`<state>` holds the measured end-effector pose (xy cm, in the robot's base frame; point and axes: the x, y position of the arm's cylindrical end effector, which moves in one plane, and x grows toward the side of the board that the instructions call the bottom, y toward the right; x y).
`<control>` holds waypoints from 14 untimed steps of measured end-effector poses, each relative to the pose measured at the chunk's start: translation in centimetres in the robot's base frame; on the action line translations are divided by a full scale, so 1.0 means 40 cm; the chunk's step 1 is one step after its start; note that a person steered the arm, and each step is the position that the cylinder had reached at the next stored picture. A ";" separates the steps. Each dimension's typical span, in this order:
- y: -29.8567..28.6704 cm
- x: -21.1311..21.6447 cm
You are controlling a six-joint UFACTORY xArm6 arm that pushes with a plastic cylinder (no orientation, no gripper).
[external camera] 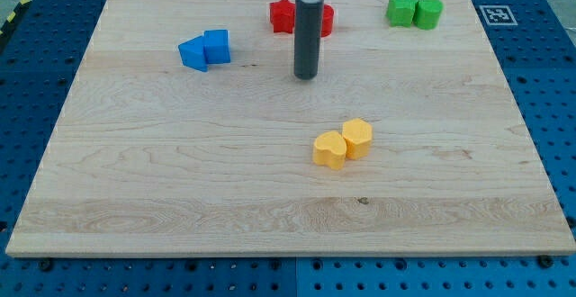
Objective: Separate the blue cube from the blue triangle
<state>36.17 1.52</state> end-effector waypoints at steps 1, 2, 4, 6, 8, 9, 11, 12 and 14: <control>-0.065 -0.104; -0.165 -0.162; -0.279 -0.076; -0.400 0.047; -0.584 0.047; -0.559 0.091; -0.456 0.140; -0.419 0.139; -0.383 0.148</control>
<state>42.09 -13.80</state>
